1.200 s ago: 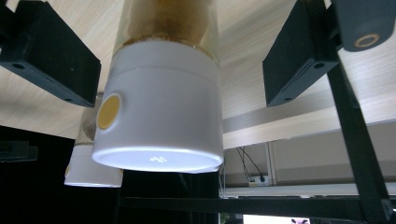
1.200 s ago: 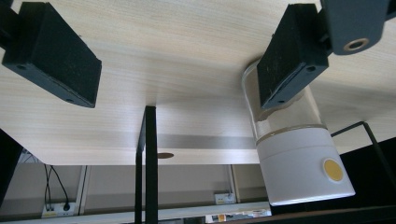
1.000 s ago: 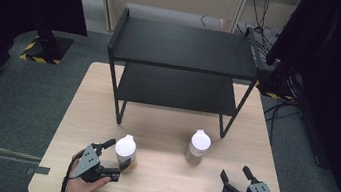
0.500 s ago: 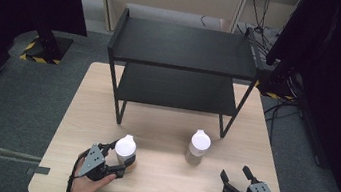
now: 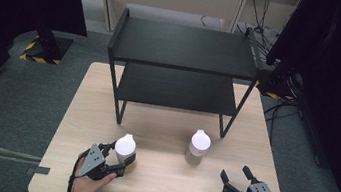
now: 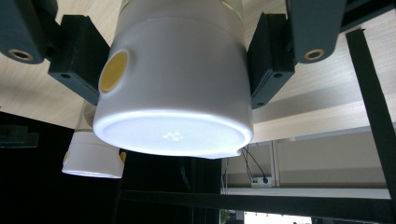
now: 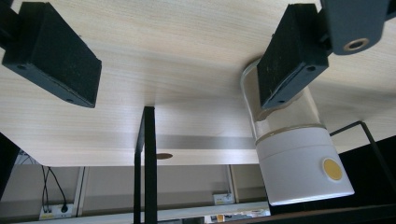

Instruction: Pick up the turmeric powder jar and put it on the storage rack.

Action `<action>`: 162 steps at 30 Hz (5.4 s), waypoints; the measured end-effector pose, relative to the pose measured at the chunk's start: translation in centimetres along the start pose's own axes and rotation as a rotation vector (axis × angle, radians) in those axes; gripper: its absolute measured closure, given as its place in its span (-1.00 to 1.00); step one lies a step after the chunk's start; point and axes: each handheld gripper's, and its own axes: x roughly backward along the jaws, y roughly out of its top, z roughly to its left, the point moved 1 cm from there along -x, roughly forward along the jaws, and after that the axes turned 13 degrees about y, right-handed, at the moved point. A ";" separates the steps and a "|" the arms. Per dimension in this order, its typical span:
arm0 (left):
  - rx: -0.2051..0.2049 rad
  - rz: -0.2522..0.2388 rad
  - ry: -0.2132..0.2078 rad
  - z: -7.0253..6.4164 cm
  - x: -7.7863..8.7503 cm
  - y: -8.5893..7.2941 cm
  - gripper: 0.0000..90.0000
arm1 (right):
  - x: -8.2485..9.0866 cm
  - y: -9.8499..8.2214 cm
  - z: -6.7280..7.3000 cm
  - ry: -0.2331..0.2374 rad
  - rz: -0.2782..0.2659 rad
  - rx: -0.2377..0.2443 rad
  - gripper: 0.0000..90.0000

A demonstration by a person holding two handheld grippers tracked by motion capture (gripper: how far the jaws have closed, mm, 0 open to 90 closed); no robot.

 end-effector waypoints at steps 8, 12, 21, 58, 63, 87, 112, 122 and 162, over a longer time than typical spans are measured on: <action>0.007 -0.003 0.013 0.0 0.3 0.3 -0.33 | 0.0 0.0 0.0 -0.001 0.000 -0.002 -0.68; 0.009 -0.013 0.021 -0.1 0.5 0.7 -0.33 | 0.0 0.0 0.0 -0.001 0.000 -0.001 -0.68; 0.006 -0.059 0.040 -0.7 0.6 2.5 -0.33 | 0.0 0.0 0.0 -0.002 -0.001 -0.001 -0.68; -0.031 -0.246 0.161 -2.6 -2.8 14.7 -0.32 | 0.0 0.0 -0.1 0.002 0.000 -0.010 -0.69; -0.033 -0.260 0.165 -2.8 -3.1 16.1 -0.33 | 0.0 0.1 -0.1 0.003 0.001 -0.010 -0.69; -0.026 -0.331 0.222 -3.0 -5.0 24.0 -0.32 | 0.0 0.1 -0.2 0.006 0.001 -0.017 -0.69; -0.047 -0.324 0.335 -2.0 -10.5 28.3 -0.32 | 0.0 0.1 -0.3 0.011 0.003 -0.016 -0.69; -0.040 -0.298 0.362 -1.5 -12.1 28.3 -0.32 | 0.0 0.1 -0.3 0.011 0.006 -0.014 -0.69; -0.033 -0.266 0.408 -1.3 -13.6 28.3 -0.61 | 0.0 0.1 -0.2 0.010 0.007 -0.005 -0.70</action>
